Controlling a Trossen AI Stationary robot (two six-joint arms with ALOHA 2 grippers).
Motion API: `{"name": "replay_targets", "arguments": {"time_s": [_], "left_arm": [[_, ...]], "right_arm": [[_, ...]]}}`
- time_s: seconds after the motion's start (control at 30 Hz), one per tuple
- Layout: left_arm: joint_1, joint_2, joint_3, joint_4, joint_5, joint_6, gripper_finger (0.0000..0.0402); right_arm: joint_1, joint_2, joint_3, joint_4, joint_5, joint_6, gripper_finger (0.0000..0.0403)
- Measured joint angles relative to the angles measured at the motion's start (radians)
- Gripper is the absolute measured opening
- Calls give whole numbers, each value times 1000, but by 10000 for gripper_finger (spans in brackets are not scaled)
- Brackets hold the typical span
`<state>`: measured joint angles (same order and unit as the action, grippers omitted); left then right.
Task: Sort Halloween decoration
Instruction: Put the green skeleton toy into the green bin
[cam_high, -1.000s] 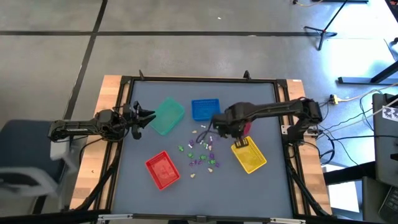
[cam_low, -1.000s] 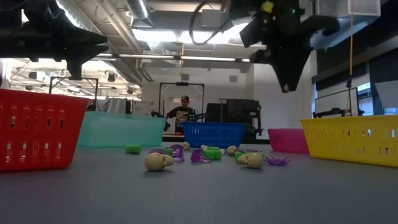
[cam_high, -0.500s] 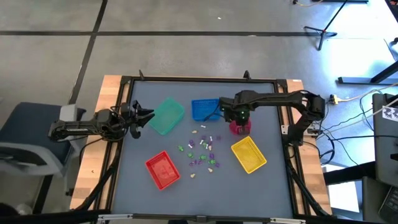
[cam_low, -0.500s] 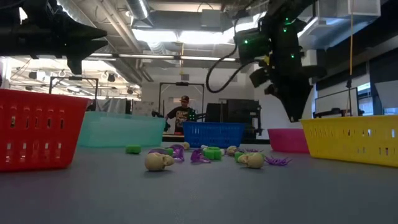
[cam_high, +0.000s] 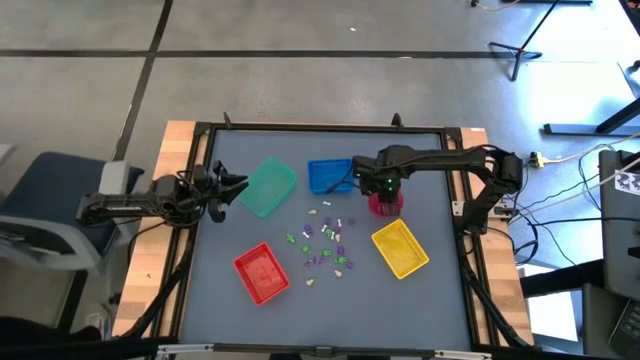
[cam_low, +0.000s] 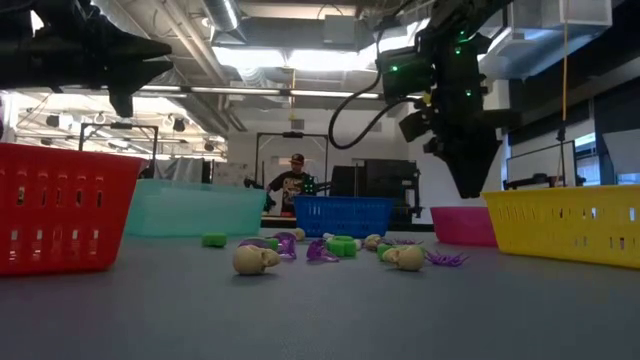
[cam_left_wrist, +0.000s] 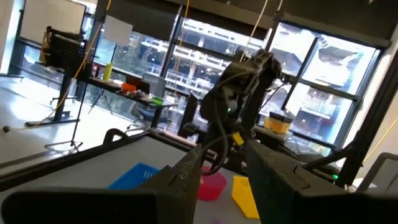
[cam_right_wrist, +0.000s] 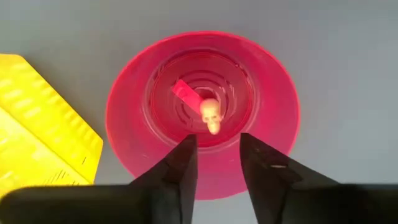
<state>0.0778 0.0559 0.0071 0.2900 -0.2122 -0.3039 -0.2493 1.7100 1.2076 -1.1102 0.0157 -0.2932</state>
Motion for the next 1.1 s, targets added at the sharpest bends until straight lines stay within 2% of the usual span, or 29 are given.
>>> {"name": "replay_targets", "arguments": {"time_s": [0.17,0.37,0.67,0.87,1.1], "left_arm": [[-17,76,0,106,22,10,111],[-49,207,47,145,23,11,111],[-97,532,290,141,24,130,111],[-124,792,462,136,103,132,111],[-145,1095,657,13,189,158,111]], "right_arm": [[0,0,0,14,0,0,159],[0,0,0,7,0,0,165],[0,-5,0,-14,0,12,166],[0,-38,1,-16,0,12,166],[0,-77,1,-17,0,12,166]]}}
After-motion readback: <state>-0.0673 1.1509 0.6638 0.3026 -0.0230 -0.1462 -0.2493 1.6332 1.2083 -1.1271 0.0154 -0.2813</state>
